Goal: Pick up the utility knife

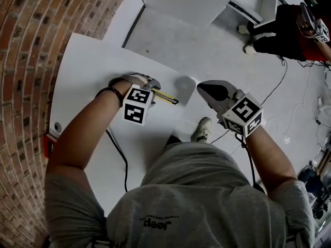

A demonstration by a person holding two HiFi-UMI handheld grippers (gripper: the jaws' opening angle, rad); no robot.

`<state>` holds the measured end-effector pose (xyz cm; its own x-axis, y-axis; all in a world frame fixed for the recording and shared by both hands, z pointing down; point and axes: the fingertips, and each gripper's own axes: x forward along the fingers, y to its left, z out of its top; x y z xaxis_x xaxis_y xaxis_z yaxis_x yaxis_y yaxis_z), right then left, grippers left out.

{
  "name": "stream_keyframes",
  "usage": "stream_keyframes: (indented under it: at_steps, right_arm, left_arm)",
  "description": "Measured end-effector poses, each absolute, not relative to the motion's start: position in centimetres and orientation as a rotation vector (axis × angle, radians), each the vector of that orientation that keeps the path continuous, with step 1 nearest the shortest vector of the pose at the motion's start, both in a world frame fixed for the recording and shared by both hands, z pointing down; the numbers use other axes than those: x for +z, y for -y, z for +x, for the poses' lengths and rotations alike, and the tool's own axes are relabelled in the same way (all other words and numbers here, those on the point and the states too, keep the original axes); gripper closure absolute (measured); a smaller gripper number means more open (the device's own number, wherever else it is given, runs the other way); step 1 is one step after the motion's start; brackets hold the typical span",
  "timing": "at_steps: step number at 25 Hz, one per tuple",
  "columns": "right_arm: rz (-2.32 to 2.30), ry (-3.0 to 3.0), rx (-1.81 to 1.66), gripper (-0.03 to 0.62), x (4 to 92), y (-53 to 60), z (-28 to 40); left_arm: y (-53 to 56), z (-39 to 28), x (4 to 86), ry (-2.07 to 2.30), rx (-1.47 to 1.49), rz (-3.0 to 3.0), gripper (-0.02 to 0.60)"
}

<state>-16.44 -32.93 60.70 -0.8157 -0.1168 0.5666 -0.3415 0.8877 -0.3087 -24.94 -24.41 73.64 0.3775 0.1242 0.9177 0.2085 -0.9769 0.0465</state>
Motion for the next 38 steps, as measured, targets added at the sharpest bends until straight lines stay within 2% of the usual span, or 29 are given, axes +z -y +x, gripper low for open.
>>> stream_keyframes:
  at_steps: [2,4,10,19,28,38]
  right_arm:
    - [0.345,2.504,0.556,0.585,60.6,32.9,-16.3]
    - [0.36,2.508,0.566,0.585,60.5,32.8,-16.0]
    - [0.402,2.515,0.586,0.585,59.9,32.3,-14.7]
    - [0.538,2.543,0.564,0.585,56.9,33.2,-10.2]
    - [0.73,2.59,0.519,0.585,51.5,34.1,-3.3]
    - [1.017,2.618,0.44,0.585,45.4,33.0,7.6]
  left_arm:
    - [23.9,-25.0,73.8,0.372,-1.671,-2.529,0.376]
    - [23.6,-25.0,73.8,0.4,-1.665,-2.519,0.462]
    - [23.6,-25.5,73.7,0.334,-1.694,-2.553,0.465]
    - [25.0,-22.1,68.4,0.175,-1.557,-2.712,0.465]
    - [26.5,-15.6,61.4,0.118,-1.384,-2.792,0.465]
    - [27.6,-5.5,53.2,0.11,-1.127,-2.872,0.465]
